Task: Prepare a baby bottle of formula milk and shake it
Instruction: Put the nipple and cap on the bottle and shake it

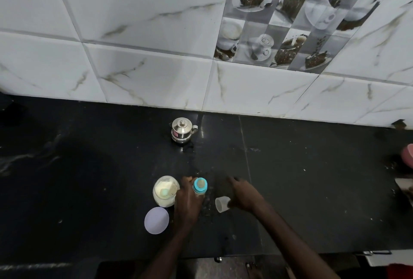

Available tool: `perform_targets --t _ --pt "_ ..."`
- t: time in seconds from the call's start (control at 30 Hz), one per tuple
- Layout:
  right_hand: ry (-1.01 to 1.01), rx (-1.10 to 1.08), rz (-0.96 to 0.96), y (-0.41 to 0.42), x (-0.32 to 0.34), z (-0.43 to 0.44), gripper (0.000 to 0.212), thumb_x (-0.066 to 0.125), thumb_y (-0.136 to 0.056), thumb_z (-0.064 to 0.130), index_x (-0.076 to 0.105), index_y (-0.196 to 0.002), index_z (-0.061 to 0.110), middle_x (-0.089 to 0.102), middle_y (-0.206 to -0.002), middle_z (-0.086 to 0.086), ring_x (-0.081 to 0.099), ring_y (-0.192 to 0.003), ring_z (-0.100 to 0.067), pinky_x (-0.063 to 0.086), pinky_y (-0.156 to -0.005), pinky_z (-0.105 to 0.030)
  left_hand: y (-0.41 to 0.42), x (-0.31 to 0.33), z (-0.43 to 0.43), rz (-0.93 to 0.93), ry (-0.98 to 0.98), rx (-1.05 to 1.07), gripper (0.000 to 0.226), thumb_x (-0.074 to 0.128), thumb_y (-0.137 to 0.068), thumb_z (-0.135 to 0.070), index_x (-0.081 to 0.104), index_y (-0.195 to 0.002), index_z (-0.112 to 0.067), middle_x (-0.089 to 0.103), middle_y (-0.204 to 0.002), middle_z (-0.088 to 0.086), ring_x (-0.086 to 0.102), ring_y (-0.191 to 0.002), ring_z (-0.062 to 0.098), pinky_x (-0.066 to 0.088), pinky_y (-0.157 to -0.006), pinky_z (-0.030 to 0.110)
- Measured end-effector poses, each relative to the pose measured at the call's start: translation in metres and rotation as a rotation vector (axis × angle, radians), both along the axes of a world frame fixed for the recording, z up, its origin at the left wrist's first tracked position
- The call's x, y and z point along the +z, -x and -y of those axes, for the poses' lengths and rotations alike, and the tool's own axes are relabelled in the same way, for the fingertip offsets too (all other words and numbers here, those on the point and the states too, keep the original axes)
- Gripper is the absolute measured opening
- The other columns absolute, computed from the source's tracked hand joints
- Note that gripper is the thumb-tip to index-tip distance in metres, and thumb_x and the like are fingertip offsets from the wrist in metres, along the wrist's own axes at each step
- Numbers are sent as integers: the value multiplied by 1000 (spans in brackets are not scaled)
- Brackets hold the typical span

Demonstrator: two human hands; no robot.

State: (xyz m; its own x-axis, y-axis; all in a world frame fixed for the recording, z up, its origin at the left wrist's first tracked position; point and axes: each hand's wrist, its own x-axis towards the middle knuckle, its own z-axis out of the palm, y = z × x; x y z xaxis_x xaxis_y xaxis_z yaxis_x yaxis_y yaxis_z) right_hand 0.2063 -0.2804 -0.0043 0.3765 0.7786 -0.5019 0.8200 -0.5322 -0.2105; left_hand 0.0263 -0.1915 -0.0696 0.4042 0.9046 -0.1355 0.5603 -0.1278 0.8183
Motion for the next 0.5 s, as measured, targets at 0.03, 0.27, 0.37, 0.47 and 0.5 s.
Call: perform_targets --t 0.03,0.27,0.37,0.47,0.5 --pt "22 29 -6 -1 -4 9 89 84 -77 23 37 -153 15 48 -148 -14 51 -134 -36 45 -108 -40 1 -1 0 -5 -11 1 62 88 -77 -30 48 -123 -18 70 -106 1 71 -93 19 61 -77 39" --pt "-242 51 -88 28 -9 25 89 70 -84 19 24 -161 27 22 -166 -2 27 -150 -27 33 -120 -38 -2 -5 0 -27 -63 7 56 85 -81 -30 49 -121 -14 71 -100 3 73 -86 22 60 -70 39" --pt "-485 101 -155 44 14 -2 83 62 -84 27 30 -160 24 27 -165 -1 28 -150 -18 28 -122 -29 0 -3 0 36 -48 -3 50 81 -85 -34 48 -119 -18 67 -102 -3 69 -87 14 57 -71 31" --pt "-412 289 -121 51 23 -36 74 72 -87 29 41 -154 28 43 -155 -4 44 -139 -22 37 -115 -32 -1 -5 0 15 -107 -19 44 80 -85 -21 45 -111 -21 69 -95 -1 72 -81 18 54 -63 29" --pt "-368 344 -91 52 21 -44 69 74 -87 25 46 -151 27 50 -149 -7 49 -133 -26 41 -111 -36 -2 -6 0 -13 -119 -21 46 80 -84 -18 43 -110 -20 70 -92 3 73 -79 22 56 -62 36"
